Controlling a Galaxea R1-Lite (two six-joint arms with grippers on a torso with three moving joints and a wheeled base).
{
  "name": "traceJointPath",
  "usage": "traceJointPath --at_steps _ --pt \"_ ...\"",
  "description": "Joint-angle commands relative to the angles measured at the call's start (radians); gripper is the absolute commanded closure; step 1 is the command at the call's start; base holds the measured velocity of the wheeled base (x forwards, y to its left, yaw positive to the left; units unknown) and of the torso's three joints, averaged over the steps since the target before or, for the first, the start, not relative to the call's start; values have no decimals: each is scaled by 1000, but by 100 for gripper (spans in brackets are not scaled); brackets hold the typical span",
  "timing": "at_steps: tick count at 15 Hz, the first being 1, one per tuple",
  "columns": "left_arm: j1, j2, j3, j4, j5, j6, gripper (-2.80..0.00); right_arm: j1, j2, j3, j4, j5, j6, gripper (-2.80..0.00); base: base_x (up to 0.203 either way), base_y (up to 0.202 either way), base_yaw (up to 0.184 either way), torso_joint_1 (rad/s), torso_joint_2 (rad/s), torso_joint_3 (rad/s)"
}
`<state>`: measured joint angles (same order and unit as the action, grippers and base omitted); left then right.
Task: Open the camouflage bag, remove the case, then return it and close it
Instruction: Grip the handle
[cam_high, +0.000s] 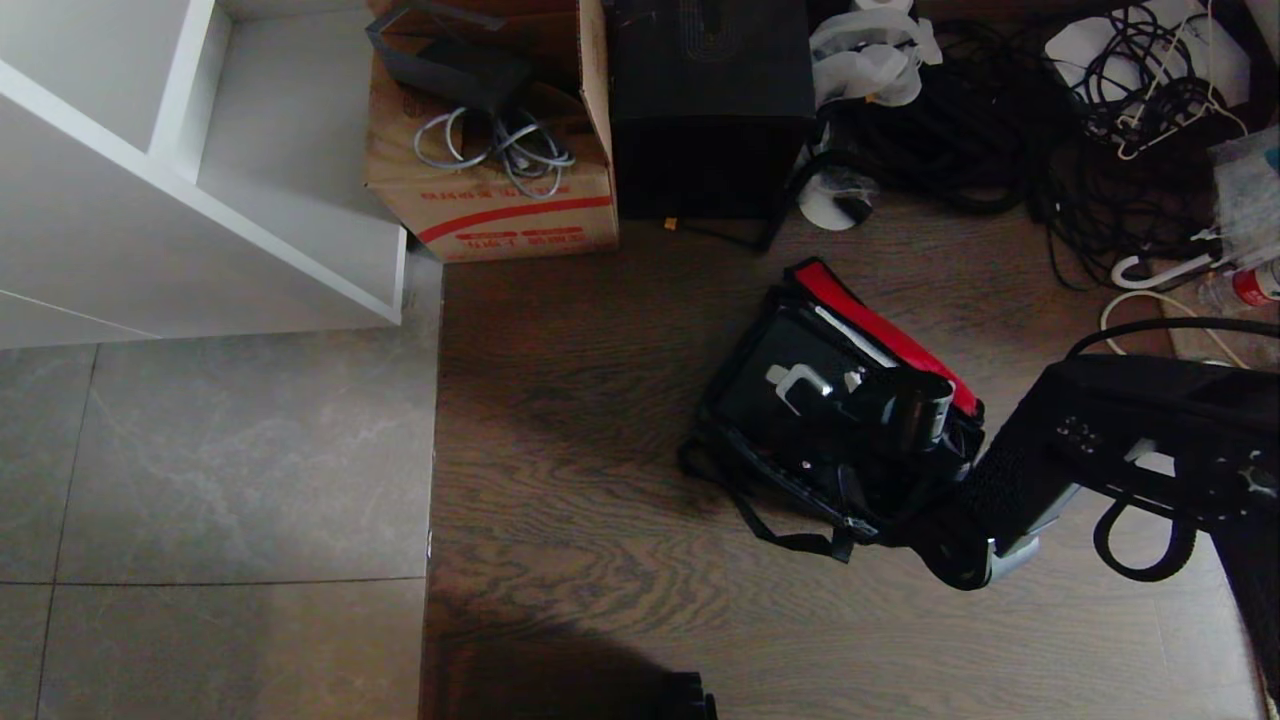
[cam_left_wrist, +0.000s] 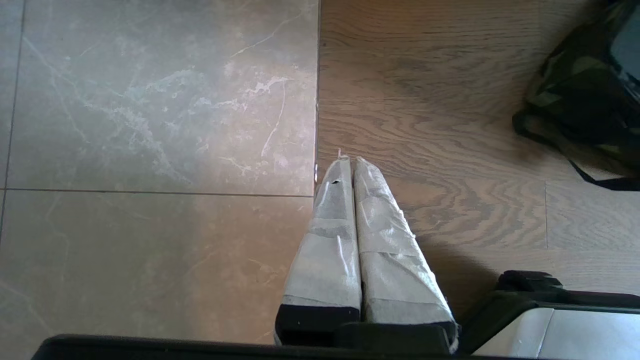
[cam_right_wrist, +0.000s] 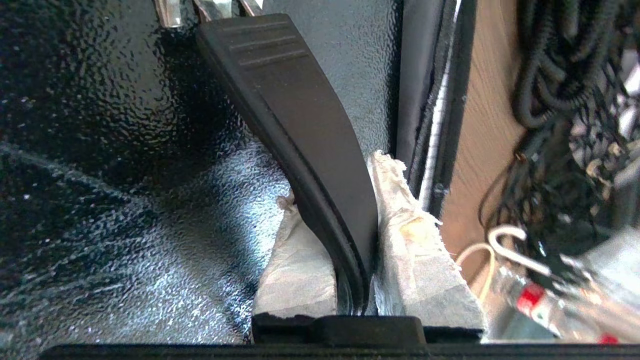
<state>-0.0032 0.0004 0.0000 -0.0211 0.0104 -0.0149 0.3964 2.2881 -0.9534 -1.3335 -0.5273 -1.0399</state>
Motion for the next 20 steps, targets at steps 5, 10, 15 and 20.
traceJointPath --at_steps 5,10,15,20 --pt "0 0 9 0 0 0 0 -29 -108 -4 80 100 -8 0 0 0 0 0 0 0" --pt "0 0 9 0 0 0 0 -30 -173 -15 141 104 -5 0 0 0 0 0 0 0" --pt "0 -2 9 0 0 0 0 -28 -205 -17 165 101 -5 0 0 0 0 0 0 0" --pt "0 -1 8 0 0 0 0 -40 -263 -51 248 101 -2 0 0 0 0 0 0 0"
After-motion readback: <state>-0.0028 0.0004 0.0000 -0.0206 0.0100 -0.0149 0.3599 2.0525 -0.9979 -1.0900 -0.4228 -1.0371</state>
